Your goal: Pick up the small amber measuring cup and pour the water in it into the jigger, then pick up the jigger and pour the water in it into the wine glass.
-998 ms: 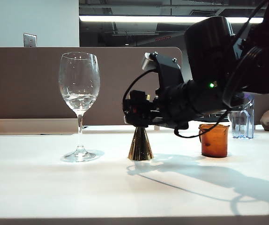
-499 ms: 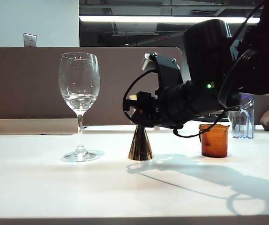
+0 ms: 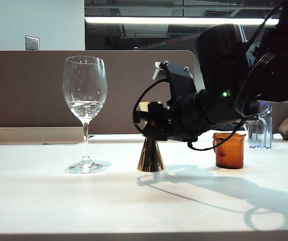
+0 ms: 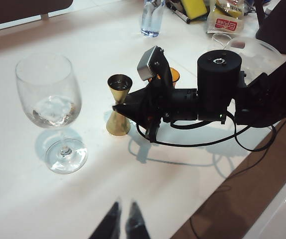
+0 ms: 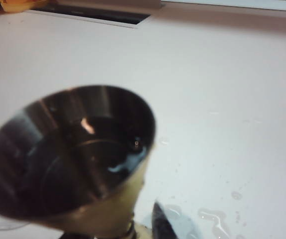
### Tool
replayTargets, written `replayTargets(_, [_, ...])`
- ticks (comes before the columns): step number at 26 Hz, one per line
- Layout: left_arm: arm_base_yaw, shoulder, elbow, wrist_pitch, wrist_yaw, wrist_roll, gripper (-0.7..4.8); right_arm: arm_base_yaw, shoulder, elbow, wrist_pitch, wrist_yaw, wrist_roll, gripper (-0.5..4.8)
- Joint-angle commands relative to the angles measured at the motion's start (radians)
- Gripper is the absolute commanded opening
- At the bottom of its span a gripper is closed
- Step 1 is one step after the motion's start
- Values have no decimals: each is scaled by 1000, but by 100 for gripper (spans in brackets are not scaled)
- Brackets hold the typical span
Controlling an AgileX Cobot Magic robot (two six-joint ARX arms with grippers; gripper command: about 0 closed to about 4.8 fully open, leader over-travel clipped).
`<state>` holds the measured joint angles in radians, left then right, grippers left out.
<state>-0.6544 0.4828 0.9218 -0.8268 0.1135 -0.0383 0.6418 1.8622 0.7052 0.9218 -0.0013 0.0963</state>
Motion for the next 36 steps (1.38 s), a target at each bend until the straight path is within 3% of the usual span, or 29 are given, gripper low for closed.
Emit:
replayTargets(1, [-1,0,3,13,3,4,26,0,-3,3,0,-2,0,145])
replayTargets(36, [-1,0,3,13,3,4,26,0,7,28,-3,-2,0,146])
